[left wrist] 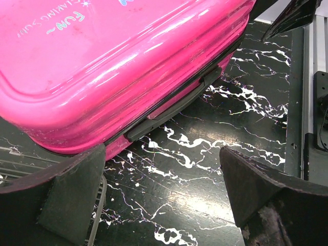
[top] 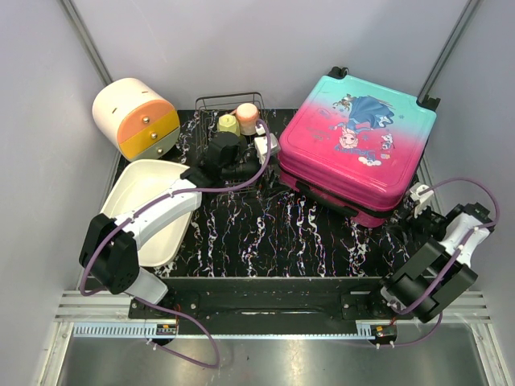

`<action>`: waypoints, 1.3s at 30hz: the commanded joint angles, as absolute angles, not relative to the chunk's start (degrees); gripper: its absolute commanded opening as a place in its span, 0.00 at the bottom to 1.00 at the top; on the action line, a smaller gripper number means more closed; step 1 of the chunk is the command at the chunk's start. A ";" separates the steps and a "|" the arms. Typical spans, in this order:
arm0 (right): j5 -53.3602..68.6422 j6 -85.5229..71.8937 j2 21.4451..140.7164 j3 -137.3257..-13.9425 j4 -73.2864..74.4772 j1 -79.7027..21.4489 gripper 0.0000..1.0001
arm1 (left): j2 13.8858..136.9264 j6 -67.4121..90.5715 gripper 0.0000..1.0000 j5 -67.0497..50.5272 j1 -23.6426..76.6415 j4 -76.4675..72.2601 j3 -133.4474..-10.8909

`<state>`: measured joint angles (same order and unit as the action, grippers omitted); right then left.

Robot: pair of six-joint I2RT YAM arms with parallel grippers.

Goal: Open, take out, and arrange the luggage

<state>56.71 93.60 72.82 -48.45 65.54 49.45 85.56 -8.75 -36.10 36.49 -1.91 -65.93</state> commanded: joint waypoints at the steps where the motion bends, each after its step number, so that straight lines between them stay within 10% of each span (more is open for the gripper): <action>1: 58.10 76.34 68.74 -45.53 50.05 47.46 0.64 | 84.81 -7.30 0.97 -35.25 36.48 -5.89 -65.92; 9: 54.23 60.03 67.15 -41.93 34.72 43.07 0.61 | 84.90 -7.03 0.97 -34.98 36.47 -6.24 -65.92; 20: 55.81 66.43 64.43 -42.10 43.49 42.01 0.01 | 86.04 -8.79 0.92 -34.90 36.65 -5.10 -66.97; 39: 58.80 68.47 56.77 -42.88 55.55 42.10 0.00 | 104.92 -15.82 0.61 -30.86 49.21 -8.26 -80.50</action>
